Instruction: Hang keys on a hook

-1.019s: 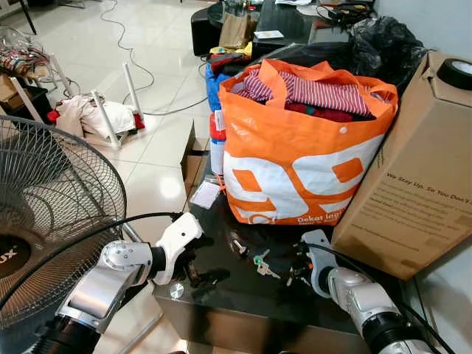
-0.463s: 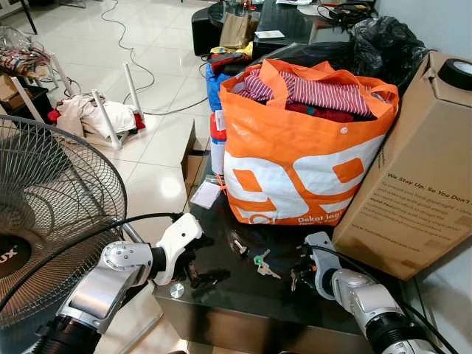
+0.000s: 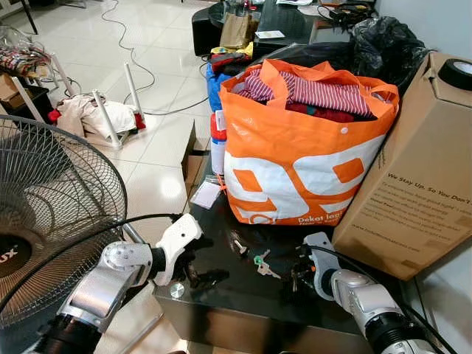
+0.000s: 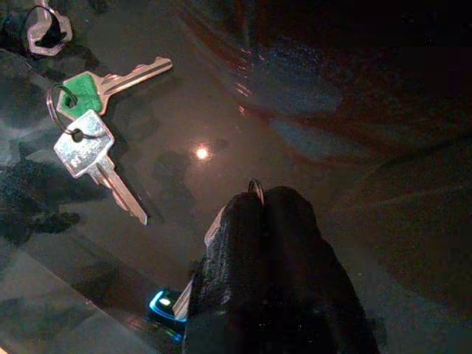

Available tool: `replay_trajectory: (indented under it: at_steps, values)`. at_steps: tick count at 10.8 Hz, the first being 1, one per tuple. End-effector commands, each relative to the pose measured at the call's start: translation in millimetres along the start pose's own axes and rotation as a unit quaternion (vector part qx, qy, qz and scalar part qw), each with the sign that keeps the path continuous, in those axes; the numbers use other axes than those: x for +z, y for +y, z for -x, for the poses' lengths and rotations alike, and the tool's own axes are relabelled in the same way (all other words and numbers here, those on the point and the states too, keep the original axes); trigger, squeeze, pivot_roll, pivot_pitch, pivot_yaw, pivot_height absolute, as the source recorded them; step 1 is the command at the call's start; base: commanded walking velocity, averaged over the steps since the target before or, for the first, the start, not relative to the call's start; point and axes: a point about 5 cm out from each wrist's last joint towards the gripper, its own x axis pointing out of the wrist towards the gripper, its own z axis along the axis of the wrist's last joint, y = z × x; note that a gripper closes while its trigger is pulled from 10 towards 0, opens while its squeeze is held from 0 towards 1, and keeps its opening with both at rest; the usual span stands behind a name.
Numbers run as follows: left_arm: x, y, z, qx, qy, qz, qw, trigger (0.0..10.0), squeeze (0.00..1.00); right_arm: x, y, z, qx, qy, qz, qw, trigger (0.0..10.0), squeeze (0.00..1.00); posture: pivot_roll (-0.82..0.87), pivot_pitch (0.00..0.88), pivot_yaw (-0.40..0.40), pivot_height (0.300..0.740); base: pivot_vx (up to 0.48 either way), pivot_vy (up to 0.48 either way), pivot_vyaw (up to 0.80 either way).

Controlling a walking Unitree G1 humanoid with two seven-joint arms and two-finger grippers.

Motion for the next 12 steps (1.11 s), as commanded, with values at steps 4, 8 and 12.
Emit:
replay_trajectory:
  at_steps: [4, 8, 12]
  values:
    - [4, 2.8, -0.9, 0.0, -0.001, -0.012, 1.0, 10.0, 0.0, 8, -0.9, 1.0, 0.002, -0.011, -0.002, 1.0, 0.0, 0.0, -0.1, 0.0, -0.008, 0.74, 0.0, 0.0, 0.0]
    - [37, 10.0, 12.4, 0.101, -0.12, -0.009, 0.988, 10.0, 0.0, 43, -5.7, 53.0, -0.026, -0.126, -0.016, 0.992, 0.0, 0.0, -0.1, 0.0, 0.03, 0.74, 0.0, 0.0, 0.0]
    - [68, 17.3, 28.9, 0.307, -0.172, -0.04, 0.935, 10.0, 0.0, 58, 19.7, 100.3, -0.038, -0.25, -0.023, 0.967, 0.0, 0.0, -0.13, 0.0, 0.08, 0.74, 0.0, 0.0, 0.0]
